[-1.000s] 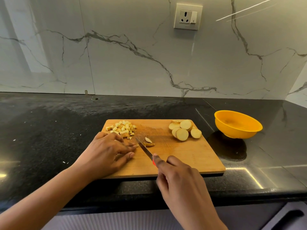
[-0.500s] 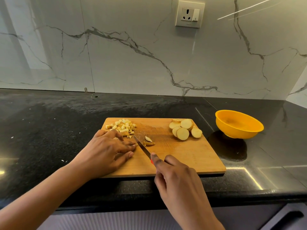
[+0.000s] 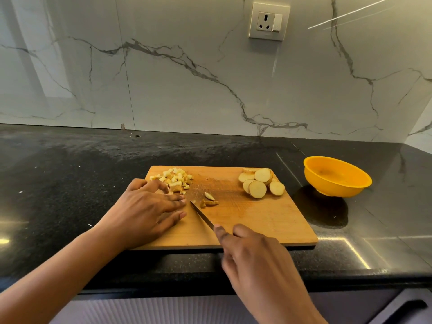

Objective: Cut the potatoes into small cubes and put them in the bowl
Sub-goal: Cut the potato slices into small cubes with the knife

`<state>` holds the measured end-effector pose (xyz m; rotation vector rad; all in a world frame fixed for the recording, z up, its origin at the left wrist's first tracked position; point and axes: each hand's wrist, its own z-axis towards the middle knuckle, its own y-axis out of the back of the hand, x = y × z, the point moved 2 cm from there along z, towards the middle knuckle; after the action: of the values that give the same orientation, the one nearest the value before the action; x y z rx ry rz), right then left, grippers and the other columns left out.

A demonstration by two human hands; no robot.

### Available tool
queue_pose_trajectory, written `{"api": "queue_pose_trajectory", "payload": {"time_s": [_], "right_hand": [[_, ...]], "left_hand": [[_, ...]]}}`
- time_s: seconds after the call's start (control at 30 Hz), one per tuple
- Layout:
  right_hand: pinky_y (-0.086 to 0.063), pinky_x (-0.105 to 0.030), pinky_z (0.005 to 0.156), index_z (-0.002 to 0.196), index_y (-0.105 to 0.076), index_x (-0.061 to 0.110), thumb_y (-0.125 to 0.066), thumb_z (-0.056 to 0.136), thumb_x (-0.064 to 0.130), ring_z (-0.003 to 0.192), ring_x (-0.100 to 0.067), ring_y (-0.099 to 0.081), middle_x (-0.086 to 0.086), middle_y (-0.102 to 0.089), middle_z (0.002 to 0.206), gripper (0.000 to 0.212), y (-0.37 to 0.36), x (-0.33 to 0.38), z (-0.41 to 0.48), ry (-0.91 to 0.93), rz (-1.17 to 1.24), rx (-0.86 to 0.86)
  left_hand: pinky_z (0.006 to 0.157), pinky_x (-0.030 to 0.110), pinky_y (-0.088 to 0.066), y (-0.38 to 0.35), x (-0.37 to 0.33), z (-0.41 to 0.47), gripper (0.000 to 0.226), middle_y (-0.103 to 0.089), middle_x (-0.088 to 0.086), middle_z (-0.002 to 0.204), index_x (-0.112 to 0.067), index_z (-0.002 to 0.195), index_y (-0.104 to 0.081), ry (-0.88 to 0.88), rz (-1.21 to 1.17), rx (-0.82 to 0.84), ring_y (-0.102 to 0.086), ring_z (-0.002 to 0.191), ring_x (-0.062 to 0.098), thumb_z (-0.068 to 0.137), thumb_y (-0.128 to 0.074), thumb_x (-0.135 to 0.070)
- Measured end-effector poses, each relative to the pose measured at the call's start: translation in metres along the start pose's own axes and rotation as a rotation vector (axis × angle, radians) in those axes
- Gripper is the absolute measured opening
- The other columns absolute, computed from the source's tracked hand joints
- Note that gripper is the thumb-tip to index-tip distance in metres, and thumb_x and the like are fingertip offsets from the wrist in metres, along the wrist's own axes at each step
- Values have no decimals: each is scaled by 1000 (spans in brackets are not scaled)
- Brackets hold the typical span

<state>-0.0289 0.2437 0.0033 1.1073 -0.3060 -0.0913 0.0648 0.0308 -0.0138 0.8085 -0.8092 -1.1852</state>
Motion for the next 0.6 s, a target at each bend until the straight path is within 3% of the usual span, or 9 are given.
{"api": "queue_pose_trajectory", "payload": {"time_s": [0.07, 0.13, 0.2, 0.27, 0.33, 0.4, 0.5, 0.6], "right_hand": [[-16, -7, 47, 127, -58, 33, -71, 80, 32, 53, -5, -41, 16, -44, 78, 49, 13, -7, -8, -26, -52, 78], [-15, -4, 41, 113, -69, 30, -79, 67, 28, 41, -4, -40, 18, -45, 67, 47, 17, -19, -11, -59, -37, 12], [-28, -7, 39, 115, -68, 25, -75, 71, 22, 45, -4, -43, 15, -49, 69, 44, 16, -33, -8, -31, -36, -57], [-44, -19, 40, 118, -66, 22, -72, 77, 16, 50, -6, -48, 10, -53, 71, 42, 21, -46, 2, -92, -2, -129], [-45, -24, 43, 121, -65, 22, -70, 80, 14, 54, -7, -48, 8, -51, 72, 41, 21, -59, 16, -165, -1, -214], [-38, -19, 50, 126, -61, 25, -66, 86, 17, 61, -7, -47, 8, -50, 77, 41, 16, -69, 33, -207, -3, -265], [-32, -12, 56, 132, -54, 30, -58, 93, 22, 69, -4, -46, 10, -49, 85, 40, 6, -76, 54, -204, 39, -303], [-36, -12, 60, 135, -51, 28, -55, 94, 22, 74, -5, -46, 11, -48, 86, 41, -6, -77, 62, -220, 108, -289]], "left_hand": [[82, 28, -30, 0, 2, 1, 62, -67, -21, 109, -35, 107, -70, 27, 29, -22, -61, 100, 7, 95, -15, -61], [81, 30, -34, 1, 1, 4, 60, -69, -19, 104, -33, 102, -72, 27, 31, -58, -62, 96, 7, 94, -20, -61], [76, 33, -43, 3, 0, 7, 50, -71, -16, 97, -32, 96, -74, 34, -6, -123, -64, 91, 8, 89, -33, -59], [73, 36, -47, 5, -2, 14, 35, -72, -13, 90, -30, 90, -74, 25, -38, -167, -65, 85, 9, 83, -47, -52], [72, 35, -47, 4, -3, 26, 16, -71, -11, 82, -29, 83, -73, 5, -42, -152, -65, 78, 11, 77, -68, -42], [71, 31, -44, 1, -2, 38, 18, -67, -11, 72, -27, 77, -70, 13, -26, -119, -61, 66, 8, 66, -84, -27], [76, 34, -48, -3, 2, 50, 19, -65, -14, 77, -27, 88, -67, 55, -122, -88, -55, 69, 2, 73, -78, -24], [88, 29, -45, -9, 0, 53, 34, -62, -22, 100, -35, 105, -63, 47, -281, 14, -55, 94, -3, 80, -55, -56]]}}
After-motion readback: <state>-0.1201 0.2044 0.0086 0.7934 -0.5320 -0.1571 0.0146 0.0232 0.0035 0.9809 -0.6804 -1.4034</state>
